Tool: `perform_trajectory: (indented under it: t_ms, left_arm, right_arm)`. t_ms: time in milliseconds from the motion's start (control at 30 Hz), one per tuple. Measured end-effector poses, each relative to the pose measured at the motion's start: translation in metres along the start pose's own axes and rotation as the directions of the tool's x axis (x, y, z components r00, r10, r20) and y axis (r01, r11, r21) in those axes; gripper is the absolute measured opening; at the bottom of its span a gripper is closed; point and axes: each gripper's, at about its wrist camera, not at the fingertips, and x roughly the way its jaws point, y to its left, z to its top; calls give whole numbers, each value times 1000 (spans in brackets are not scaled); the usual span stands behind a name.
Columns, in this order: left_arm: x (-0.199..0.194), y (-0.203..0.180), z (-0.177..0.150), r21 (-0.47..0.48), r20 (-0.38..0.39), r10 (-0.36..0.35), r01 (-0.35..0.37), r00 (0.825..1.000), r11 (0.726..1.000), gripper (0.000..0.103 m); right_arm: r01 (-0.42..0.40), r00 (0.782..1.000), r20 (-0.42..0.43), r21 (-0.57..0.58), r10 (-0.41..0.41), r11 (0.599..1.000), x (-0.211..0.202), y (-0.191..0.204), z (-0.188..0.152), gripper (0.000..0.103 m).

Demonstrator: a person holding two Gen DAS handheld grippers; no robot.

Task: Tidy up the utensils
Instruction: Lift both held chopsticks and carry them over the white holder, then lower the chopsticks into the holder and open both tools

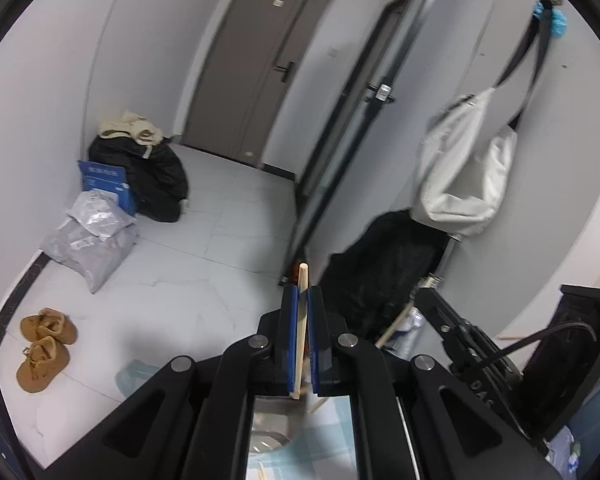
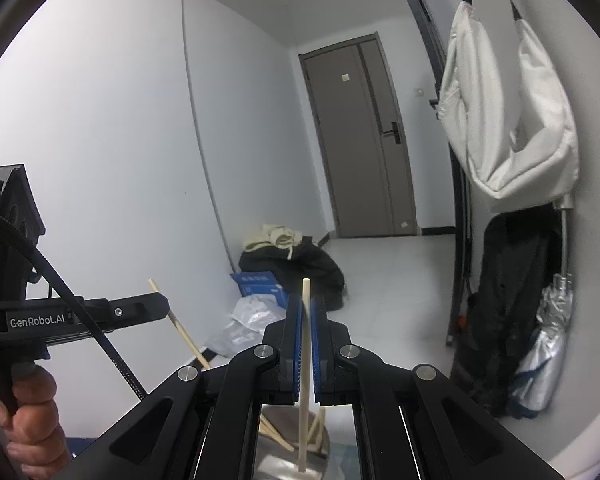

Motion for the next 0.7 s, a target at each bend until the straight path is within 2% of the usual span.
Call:
perform_trajectory:
  t_ms: [167,467,700]
  left_arm:
    - [11,12,4,3,0,20,-20,1000,1000,2]
    - [33,31,1,8,-52,27,-27,998,1000,2]
    - [40,32,-12,63,-61,38,-34,997,997,2]
  right_arm:
    - [-18,1000,5,14,18,1000,21,-1,2,3]
    - [-17,1000,3,-3,17,1000,53,2,-11,3]
    - [-40,999,2,13,40,999,64,-1,-26,3]
